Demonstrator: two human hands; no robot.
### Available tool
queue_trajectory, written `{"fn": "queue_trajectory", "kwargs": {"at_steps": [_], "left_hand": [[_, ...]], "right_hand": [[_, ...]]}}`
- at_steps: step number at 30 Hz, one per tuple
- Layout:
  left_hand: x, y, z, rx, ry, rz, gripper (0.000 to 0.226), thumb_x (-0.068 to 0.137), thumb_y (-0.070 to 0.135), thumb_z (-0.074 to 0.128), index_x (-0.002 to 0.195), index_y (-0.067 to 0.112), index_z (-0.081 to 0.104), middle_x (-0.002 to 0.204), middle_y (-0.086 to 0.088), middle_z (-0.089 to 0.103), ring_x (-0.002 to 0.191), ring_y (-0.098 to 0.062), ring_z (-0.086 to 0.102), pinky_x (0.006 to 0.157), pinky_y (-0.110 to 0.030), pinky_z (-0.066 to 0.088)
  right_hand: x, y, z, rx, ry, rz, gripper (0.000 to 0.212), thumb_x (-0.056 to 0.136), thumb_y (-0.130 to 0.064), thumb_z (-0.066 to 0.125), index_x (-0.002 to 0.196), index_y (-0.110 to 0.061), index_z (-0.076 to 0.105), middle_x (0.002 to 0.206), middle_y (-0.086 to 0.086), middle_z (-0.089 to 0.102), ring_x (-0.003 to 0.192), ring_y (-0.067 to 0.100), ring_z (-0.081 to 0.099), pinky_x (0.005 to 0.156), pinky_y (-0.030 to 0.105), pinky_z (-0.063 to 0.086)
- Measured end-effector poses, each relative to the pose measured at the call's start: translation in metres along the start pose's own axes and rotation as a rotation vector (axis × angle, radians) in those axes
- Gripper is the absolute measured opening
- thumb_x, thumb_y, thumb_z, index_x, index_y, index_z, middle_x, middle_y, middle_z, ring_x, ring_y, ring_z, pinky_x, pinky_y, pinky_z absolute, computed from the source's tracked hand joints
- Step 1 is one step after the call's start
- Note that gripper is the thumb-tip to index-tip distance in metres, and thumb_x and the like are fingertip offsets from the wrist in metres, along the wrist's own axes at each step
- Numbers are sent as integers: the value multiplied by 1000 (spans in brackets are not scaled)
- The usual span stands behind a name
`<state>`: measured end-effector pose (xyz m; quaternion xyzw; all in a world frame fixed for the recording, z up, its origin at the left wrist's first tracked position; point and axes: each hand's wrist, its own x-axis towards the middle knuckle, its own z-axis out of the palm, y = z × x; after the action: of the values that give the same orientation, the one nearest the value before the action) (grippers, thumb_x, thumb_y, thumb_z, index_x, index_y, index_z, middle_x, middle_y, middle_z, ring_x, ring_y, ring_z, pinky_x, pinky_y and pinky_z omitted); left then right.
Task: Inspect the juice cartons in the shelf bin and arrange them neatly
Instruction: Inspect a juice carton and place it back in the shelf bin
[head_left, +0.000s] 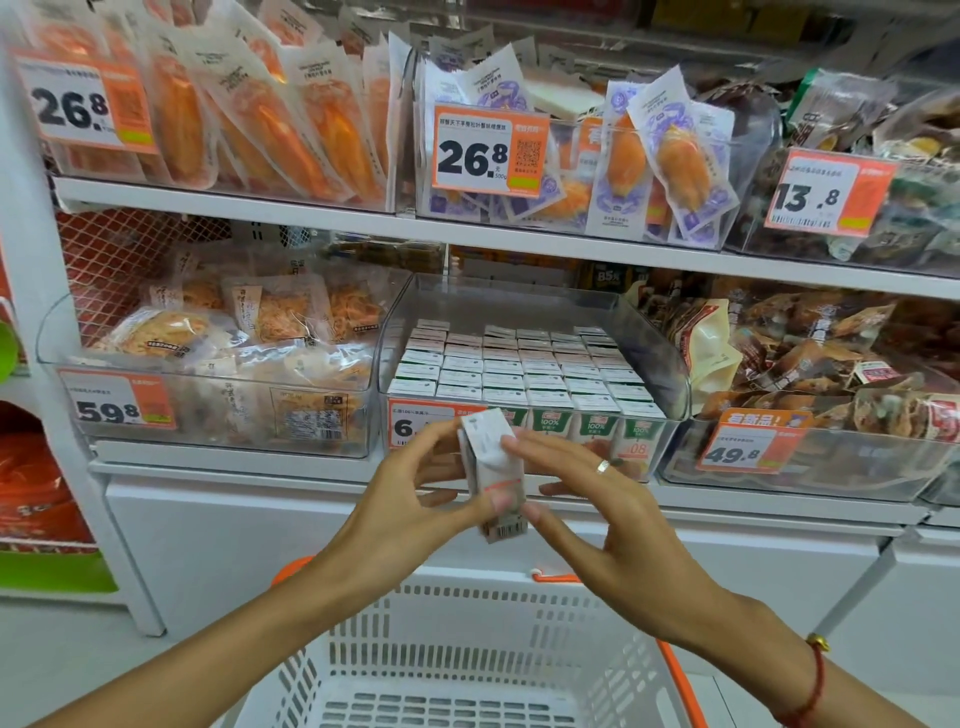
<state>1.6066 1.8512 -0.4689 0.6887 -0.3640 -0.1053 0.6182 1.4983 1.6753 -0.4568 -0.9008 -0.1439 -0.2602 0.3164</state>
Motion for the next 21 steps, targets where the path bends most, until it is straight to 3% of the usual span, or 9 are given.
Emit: {"fn": "queue_trajectory", "kwargs": {"at_steps": [2, 5, 8, 10, 12, 15, 18, 21], "left_hand": [[2, 0, -4, -96, -4, -117, 63, 68, 47, 77, 123, 53, 48, 113, 18, 69, 103, 0, 67, 84, -19, 54], [4, -2, -6, -119, -11, -261, 52, 69, 63, 68, 116, 63, 45, 109, 14, 73, 105, -4, 66, 85, -25, 53], [6, -5, -7, -121, -33, -409, 40, 72, 71, 64, 109, 59, 55, 120, 10, 68, 114, -14, 63, 98, -41, 51], [5, -5, -9, -190, -142, -527, 41, 71, 72, 65, 107, 51, 63, 114, 6, 72, 103, -15, 70, 93, -41, 55], [4, -3, -10, -242, -266, -633, 48, 70, 72, 65, 109, 44, 67, 104, -1, 76, 95, -16, 73, 82, -35, 59], [5, -5, -10, -249, -329, -763, 78, 65, 75, 63, 122, 24, 59, 102, -10, 76, 88, -17, 74, 72, -33, 60], [6, -5, -7, -236, -346, -840, 96, 54, 80, 62, 125, 15, 52, 102, -11, 76, 80, -15, 74, 70, -33, 59], [6, -6, -6, -224, -357, -847, 98, 53, 80, 62, 125, 14, 50, 102, -11, 76, 80, -14, 74, 70, -33, 59]], "right_hand": [[-1, 5, -2, 31, -119, 40, 59, 95, -24, 63, 147, -35, 37, 149, -23, 40, 138, 0, 38, 106, 18, 38], [-1, 9, -2, 94, -195, 111, 57, 93, -28, 65, 143, -43, 42, 143, -27, 46, 131, -2, 45, 100, 16, 42], [1, 7, 0, 200, -159, 206, 45, 90, -37, 64, 133, -47, 54, 126, -27, 62, 110, -1, 63, 93, 16, 48], [2, 6, 2, 262, -105, 251, 40, 86, -40, 66, 125, -44, 61, 113, -23, 69, 100, 1, 68, 88, 16, 52], [4, 5, 3, 305, -61, 313, 33, 83, -45, 66, 115, -44, 67, 102, -18, 74, 93, 3, 71, 80, 21, 57], [7, 4, 2, 432, -78, 466, 28, 78, -51, 64, 103, -42, 74, 91, -8, 77, 86, 8, 73, 69, 20, 56], [7, 6, 0, 519, -128, 578, 24, 81, -51, 62, 100, -44, 75, 95, -5, 77, 86, 13, 73, 69, 20, 57], [6, 6, -1, 553, -150, 614, 21, 85, -48, 62, 101, -44, 75, 98, -5, 76, 89, 15, 73, 73, 24, 59]]}}
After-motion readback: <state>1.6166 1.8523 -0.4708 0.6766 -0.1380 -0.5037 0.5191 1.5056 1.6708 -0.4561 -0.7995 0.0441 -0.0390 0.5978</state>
